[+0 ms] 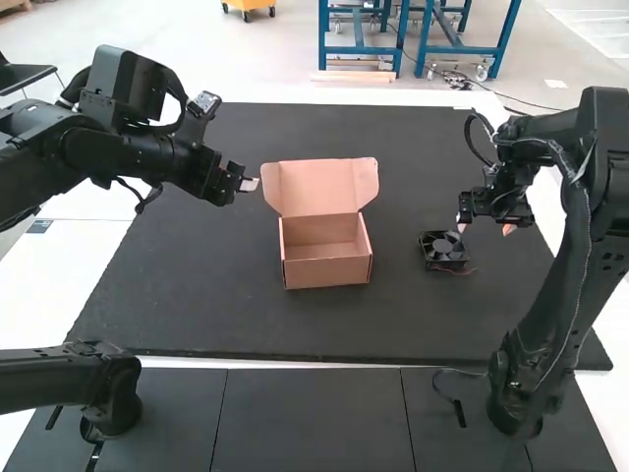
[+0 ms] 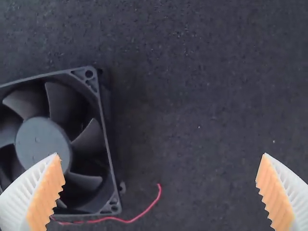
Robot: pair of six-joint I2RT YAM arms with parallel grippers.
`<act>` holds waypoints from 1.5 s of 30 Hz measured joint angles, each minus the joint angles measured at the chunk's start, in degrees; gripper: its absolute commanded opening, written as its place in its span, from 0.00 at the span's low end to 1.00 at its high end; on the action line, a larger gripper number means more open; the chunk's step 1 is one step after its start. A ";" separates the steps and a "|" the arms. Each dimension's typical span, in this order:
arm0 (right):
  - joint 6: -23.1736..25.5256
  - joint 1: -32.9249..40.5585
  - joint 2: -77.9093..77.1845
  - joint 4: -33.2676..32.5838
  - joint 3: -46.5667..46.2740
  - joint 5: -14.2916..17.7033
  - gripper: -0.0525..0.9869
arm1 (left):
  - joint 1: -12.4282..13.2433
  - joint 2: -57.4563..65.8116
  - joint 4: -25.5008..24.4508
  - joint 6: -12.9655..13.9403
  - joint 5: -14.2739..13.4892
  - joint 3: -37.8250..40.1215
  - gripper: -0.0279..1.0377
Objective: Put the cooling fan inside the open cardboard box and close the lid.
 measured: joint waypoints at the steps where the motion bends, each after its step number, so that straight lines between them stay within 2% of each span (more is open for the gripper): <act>1: 0.04 -0.02 0.35 0.02 0.13 -0.04 0.92 | 0.00 0.00 0.00 0.00 0.00 0.00 0.93; 41: 0.81 0.11 10.27 -4.52 3.19 1.66 0.90 | 0.00 0.00 1.14 0.15 0.00 0.00 0.93; 43: 0.98 0.15 10.78 -4.55 3.26 1.64 0.87 | 0.00 0.00 1.16 0.13 0.00 0.00 0.93; 45: 1.11 0.31 10.86 -4.68 3.54 1.64 0.80 | 0.00 0.00 1.14 0.13 0.00 0.00 0.93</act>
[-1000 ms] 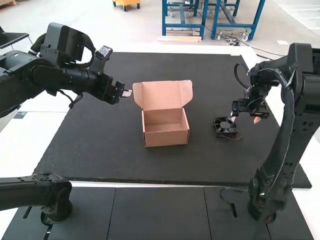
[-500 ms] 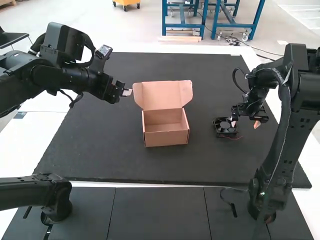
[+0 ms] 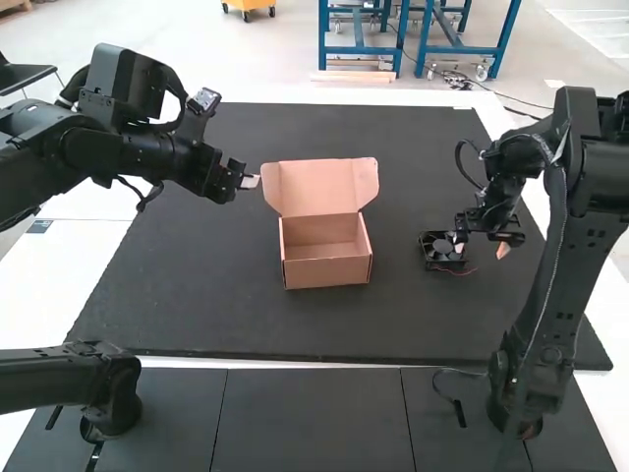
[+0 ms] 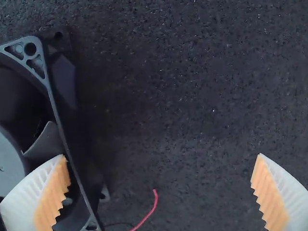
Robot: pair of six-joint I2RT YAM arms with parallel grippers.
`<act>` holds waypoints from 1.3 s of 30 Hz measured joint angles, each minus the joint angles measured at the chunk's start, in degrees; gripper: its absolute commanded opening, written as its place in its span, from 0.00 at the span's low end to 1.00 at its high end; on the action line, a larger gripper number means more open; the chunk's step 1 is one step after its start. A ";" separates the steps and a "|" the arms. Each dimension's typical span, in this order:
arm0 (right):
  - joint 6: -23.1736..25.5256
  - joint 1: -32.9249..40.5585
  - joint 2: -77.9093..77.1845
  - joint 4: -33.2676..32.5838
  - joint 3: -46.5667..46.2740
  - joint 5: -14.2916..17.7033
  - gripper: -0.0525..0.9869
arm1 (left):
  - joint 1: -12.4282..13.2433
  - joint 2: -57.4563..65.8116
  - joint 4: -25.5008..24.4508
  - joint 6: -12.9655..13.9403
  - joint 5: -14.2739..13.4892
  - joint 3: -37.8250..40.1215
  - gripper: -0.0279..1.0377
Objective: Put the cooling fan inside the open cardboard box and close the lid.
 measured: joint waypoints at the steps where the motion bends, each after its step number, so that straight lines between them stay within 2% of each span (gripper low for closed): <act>1: 0.00 0.15 0.00 -0.07 0.02 0.00 0.74 | 0.00 0.00 0.00 0.00 0.00 0.00 0.93; 5: 0.31 0.74 0.74 -0.04 0.04 -0.57 0.50 | 0.00 0.00 0.00 0.02 0.00 0.00 0.93; 10: 0.59 1.25 0.90 -0.11 0.13 -2.95 0.05 | 1.11 0.00 -0.02 0.02 0.00 0.02 0.93; 11: 0.63 1.25 0.90 -0.09 0.11 -3.30 0.03 | 1.49 0.00 -0.04 0.02 0.00 0.00 0.93; 19: 1.77 1.25 0.90 -0.63 0.33 -3.76 0.03 | 4.39 0.00 -0.42 0.02 0.00 0.02 0.93; 23: 4.11 1.22 0.90 -2.97 1.53 -4.35 0.03 | 4.39 0.00 -0.50 0.07 0.02 0.00 0.93; 29: 8.17 1.22 -1.88 -5.01 1.68 -5.77 0.03 | 4.39 -0.02 -0.61 1.55 0.02 -1.95 0.93; 39: 13.70 1.25 -20.52 -7.63 1.44 -9.75 0.03 | 4.39 -0.20 -2.23 4.09 0.02 -4.31 0.93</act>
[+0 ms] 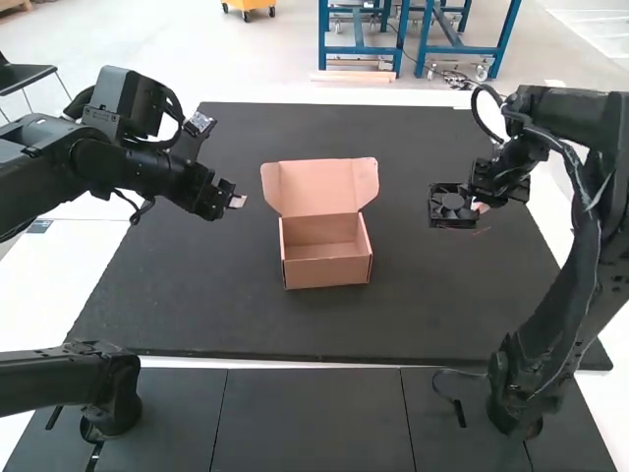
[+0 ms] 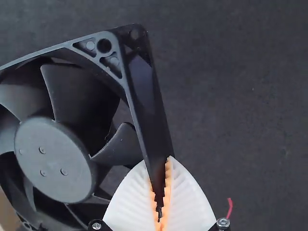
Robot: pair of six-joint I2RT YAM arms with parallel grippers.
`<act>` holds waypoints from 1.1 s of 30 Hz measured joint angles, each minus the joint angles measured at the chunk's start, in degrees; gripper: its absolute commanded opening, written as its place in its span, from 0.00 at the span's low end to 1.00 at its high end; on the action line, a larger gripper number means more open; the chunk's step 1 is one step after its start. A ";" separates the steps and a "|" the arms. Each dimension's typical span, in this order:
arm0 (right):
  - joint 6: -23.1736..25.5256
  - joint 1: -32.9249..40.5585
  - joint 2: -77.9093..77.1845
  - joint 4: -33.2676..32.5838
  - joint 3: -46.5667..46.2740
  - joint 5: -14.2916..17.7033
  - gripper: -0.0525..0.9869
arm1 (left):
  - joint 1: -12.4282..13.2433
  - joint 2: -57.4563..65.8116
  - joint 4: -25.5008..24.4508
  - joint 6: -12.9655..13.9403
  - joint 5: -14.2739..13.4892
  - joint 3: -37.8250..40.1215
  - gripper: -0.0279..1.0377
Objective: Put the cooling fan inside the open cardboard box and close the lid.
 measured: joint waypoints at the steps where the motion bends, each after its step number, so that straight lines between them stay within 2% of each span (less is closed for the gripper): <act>1: 0.31 0.00 -1.36 -1.07 0.00 -0.50 0.03 | 0.00 -0.24 -0.02 0.02 0.00 -0.39 0.93; 9: 3.87 1.57 -10.82 -4.07 -2.73 -4.26 0.03 | 0.00 -2.16 -0.20 0.24 0.00 -3.19 0.93; 17: 10.34 13.99 -18.23 -5.16 -6.71 -7.43 0.03 | 0.00 -2.23 1.51 0.22 -0.02 -4.39 0.93; 22: 13.97 21.64 -19.80 -5.97 -7.19 -8.33 0.03 | 0.00 -2.47 1.99 -0.22 -0.02 -5.51 0.93; 33: 16.74 31.36 -19.26 -4.50 -8.81 -8.94 0.03 | 0.00 -5.51 3.91 -1.77 -0.02 -6.84 0.93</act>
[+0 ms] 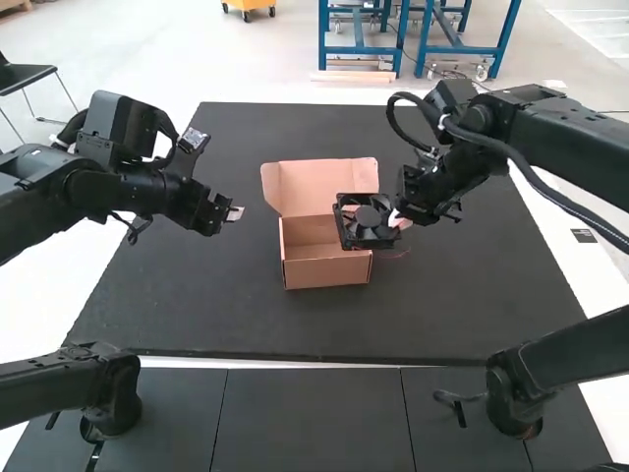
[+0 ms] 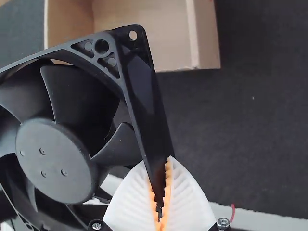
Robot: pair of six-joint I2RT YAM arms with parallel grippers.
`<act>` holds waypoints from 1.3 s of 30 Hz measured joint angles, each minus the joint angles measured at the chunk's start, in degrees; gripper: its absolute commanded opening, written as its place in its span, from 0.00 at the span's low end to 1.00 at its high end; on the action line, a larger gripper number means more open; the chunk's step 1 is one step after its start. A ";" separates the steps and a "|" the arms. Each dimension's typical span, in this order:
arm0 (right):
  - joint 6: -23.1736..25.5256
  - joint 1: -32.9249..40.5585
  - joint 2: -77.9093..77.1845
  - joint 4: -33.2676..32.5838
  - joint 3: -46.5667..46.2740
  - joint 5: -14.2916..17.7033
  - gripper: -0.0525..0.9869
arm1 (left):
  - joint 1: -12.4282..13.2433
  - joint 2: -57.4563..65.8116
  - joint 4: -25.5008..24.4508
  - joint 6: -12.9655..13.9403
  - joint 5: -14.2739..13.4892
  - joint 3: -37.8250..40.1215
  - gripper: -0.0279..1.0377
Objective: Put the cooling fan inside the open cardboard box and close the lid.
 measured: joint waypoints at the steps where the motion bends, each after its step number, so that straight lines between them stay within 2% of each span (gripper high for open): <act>1: 0.00 0.68 0.42 0.33 -0.11 0.02 0.03 | 0.00 -0.11 0.02 -0.20 0.00 -0.07 0.93; 13: -0.35 6.93 8.41 4.17 -0.13 0.22 0.03 | 0.04 -1.60 0.13 -1.49 0.02 -2.40 0.93; 28: -3.06 6.95 20.87 7.34 8.11 2.40 0.03 | 0.04 -1.97 0.07 -1.51 0.02 -3.13 0.93; 39: -2.05 6.93 27.10 9.55 12.52 3.06 0.03 | 0.04 -1.97 0.42 -1.51 0.00 -3.15 0.93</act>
